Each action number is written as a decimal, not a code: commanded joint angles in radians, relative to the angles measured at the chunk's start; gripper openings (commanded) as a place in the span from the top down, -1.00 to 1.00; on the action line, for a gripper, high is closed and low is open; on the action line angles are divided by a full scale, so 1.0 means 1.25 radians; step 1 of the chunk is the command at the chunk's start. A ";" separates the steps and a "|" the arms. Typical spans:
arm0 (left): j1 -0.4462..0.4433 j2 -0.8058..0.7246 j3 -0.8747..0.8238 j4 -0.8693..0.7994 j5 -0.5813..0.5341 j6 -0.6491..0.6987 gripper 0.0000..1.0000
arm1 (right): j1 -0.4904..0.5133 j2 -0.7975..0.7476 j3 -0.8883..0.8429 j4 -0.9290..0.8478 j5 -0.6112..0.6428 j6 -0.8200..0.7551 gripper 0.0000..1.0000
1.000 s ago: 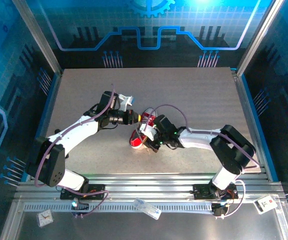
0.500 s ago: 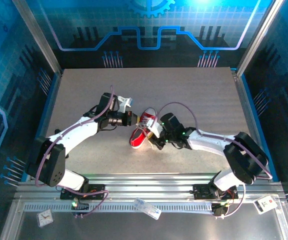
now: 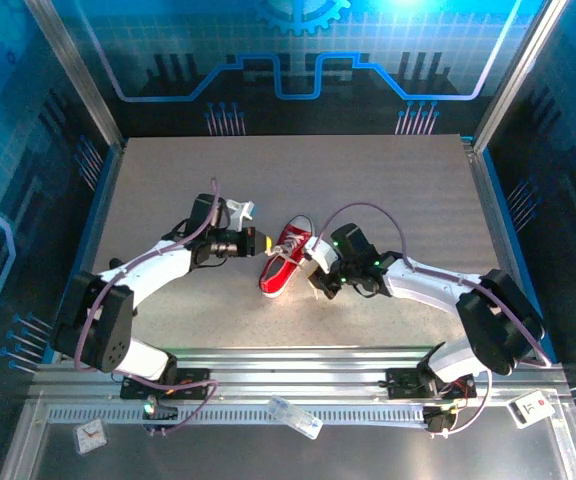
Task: Tie the shoes
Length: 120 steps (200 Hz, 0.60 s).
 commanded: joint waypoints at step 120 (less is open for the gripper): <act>0.062 -0.147 0.037 -0.093 0.030 0.300 0.17 | -0.004 0.005 0.035 -0.064 -0.092 0.013 1.00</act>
